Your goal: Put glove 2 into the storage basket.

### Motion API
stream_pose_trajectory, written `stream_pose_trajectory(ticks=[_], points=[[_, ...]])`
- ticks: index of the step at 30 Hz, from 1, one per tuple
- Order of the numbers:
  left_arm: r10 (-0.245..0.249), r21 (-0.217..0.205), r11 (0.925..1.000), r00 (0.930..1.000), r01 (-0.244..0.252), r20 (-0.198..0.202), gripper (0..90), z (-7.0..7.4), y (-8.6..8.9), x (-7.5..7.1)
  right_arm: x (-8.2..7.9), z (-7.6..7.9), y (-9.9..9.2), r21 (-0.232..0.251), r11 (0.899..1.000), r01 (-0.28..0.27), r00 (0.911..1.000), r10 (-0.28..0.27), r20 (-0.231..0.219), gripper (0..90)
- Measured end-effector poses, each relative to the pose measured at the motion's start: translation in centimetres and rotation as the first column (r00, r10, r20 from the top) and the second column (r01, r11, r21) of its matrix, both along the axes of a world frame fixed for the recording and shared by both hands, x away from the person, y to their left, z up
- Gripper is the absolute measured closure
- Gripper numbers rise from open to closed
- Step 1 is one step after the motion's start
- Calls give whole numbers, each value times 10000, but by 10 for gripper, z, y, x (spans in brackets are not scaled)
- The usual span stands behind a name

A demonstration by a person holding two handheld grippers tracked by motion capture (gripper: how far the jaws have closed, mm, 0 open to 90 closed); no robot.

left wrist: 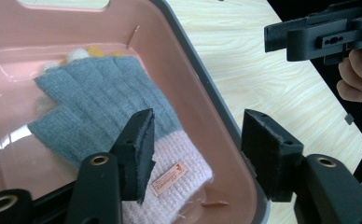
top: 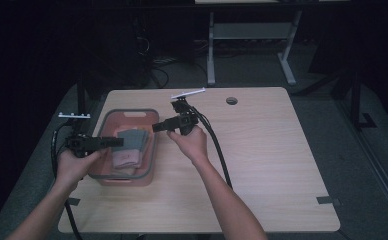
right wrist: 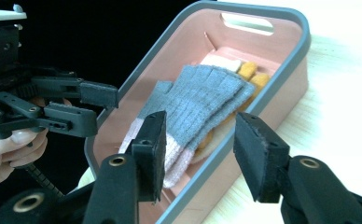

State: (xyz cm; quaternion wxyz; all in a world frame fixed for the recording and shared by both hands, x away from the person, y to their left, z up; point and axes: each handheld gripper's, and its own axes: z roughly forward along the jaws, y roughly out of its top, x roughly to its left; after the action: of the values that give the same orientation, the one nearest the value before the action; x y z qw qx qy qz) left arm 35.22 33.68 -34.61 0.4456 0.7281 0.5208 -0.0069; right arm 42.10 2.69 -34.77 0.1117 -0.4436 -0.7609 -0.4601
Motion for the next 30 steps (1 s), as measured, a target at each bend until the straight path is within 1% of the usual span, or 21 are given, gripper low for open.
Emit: stream_pose_trajectory(ticks=[1, 6, 8, 12, 13, 16, 19, 26, 28, 30], points=[[-27, 17, 10000, 10000, 27, 17, 431, 1, -1, 0, 0, 1, -4, 50, 10000, 5, 10000, -5, -40, 523], [-180, -90, 9998, 9998, 181, 130, 413, 4, -8, -1, -1, 1, -11, 88, 9999, 107, 9999, -106, -70, 506], [-291, -86, 9995, 9994, 293, 183, 409, 5, -13, -1, -1, 1, -16, 144, 9997, 178, 9998, -177, -82, 503], [-406, -135, 9991, 9988, 410, 283, 395, 7, -23, -1, -2, 1, -25, 107, 9995, 299, 9995, -298, -71, 491], [-523, -79, 9986, 9982, 526, 292, 391, 7, -26, 0, -2, 1, -27, 119, 9993, 362, 9992, -360, -143, 484], [-698, -47, 9975, 9969, 700, 361, 381, 9, -35, 0, -4, 2, -35, 91, 9988, 474, 9988, -472, -126, 478], [-788, -104, 9968, 9959, 793, 440, 374, 10, -46, 0, -5, 3, -46, 136, 9982, 587, 9982, -586, -90, 469], [-1138, -56, 9934, 9921, 1142, 526, 363, 10, -71, 1, -8, 1, -74, 142, 9955, 942, 9955, -941, -73, 454], [-1270, -19, 9919, 9903, 1274, 563, 357, 10, -78, 1, -9, 0, -83, 229, 9939, 1079, 9941, -1078, -79, 453], [-1377, -18, 9904, 9886, 1380, 603, 353, 10, -87, 0, -10, 0, -91, 193, 9926, 1197, 9928, -1196, -61, 446]])
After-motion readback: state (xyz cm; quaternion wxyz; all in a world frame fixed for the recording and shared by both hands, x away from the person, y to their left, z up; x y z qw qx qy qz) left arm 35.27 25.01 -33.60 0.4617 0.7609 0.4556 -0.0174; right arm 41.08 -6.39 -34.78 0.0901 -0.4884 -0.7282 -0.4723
